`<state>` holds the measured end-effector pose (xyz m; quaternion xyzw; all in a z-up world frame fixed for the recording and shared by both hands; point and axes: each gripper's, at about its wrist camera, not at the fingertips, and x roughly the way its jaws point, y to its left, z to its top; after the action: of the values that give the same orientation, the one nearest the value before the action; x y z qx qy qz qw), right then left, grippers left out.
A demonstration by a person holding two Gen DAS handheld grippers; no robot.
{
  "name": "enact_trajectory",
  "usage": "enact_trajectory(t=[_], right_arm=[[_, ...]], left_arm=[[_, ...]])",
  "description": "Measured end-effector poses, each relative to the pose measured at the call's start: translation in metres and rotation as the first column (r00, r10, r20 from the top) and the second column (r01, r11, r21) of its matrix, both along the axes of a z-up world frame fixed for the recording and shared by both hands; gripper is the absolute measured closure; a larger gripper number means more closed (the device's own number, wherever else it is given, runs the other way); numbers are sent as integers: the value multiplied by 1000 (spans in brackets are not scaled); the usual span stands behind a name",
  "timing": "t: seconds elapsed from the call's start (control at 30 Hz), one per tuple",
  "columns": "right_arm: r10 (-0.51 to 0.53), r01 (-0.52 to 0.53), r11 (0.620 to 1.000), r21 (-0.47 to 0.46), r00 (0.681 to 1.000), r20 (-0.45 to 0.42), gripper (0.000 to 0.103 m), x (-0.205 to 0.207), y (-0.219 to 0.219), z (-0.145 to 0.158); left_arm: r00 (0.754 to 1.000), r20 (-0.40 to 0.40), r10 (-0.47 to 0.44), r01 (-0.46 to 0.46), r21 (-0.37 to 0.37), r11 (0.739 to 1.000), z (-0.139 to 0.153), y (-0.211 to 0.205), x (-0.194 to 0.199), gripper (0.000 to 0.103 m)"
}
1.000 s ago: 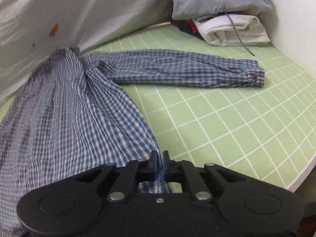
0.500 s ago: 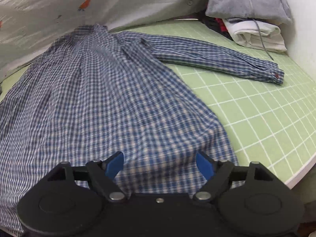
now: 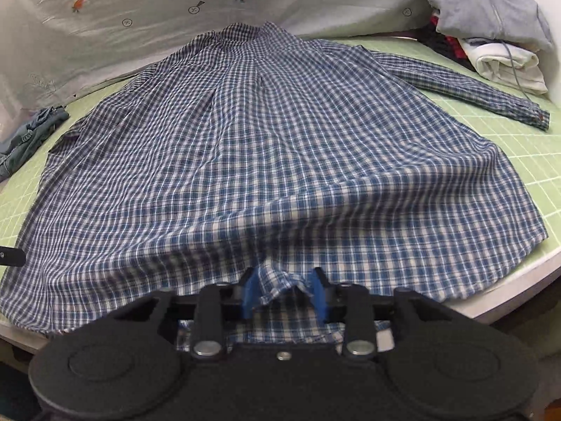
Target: Fold clothes
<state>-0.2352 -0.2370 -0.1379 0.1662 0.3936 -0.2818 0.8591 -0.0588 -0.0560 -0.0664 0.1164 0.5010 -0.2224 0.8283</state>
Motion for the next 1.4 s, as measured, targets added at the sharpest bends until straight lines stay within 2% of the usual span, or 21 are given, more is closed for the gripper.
enact_trajectory(t=[0.03, 0.1, 0.2, 0.3, 0.47, 0.5, 0.53, 0.6, 0.67, 0.73, 1.0, 1.13, 1.2, 1.4], right_arm=[[-7, 7, 1000, -16, 1000, -6, 96, 0, 1, 1], [-20, 20, 1000, -16, 1000, 9, 99, -4, 2, 6], [-44, 45, 998, -42, 999, 24, 99, -15, 8, 18], [-83, 84, 996, -28, 996, 23, 99, -28, 12, 21], [-115, 115, 993, 15, 993, -22, 97, -35, 13, 7], [-123, 123, 992, 20, 992, -23, 93, -37, 13, 7], [-132, 132, 991, 15, 991, -20, 78, -37, 13, 10], [-154, 154, 988, -1, 988, -8, 58, -36, 9, 16], [-164, 164, 986, -13, 986, 5, 54, -34, 2, 21], [-173, 173, 984, -28, 985, 17, 39, -34, -7, 26], [-220, 222, 975, -30, 974, 47, 21, -42, -71, 33], [-204, 204, 979, -13, 979, 19, 20, -50, -127, 33], [-196, 196, 980, -21, 981, 17, 15, -57, -155, 35], [-230, 230, 973, -21, 973, 5, 13, -72, -251, 35]], left_arm=[[1000, -1, 0, 0, -5, 1000, 0, 3, 1, 17], [1000, 2, -4, 4, -13, 1000, 2, 7, 2, 17], [1000, -3, -21, 21, -15, 1000, 1, 6, 2, 17], [999, -14, -44, 44, -13, 999, -3, 4, 1, 17], [998, -25, -61, 61, -2, 998, -7, -2, 1, 17], [998, -20, -63, 63, -3, 998, -6, -4, 1, 17], [998, -17, -64, 64, -4, 998, -6, -6, 1, 17], [998, -11, -67, 67, -5, 998, -4, -10, 1, 16], [998, -7, -67, 67, -8, 998, -3, -17, 0, 16], [997, 1, -71, 71, -12, 997, -1, -25, 0, 16], [996, 53, -70, 70, 3, 998, 8, -75, -8, 14], [998, 52, -30, 30, 6, 1000, 9, -114, -18, 14], [999, 51, -17, 17, 8, 1000, 7, -135, -23, 14], [997, 45, 65, -65, 7, 998, 6, -193, -40, 14]])
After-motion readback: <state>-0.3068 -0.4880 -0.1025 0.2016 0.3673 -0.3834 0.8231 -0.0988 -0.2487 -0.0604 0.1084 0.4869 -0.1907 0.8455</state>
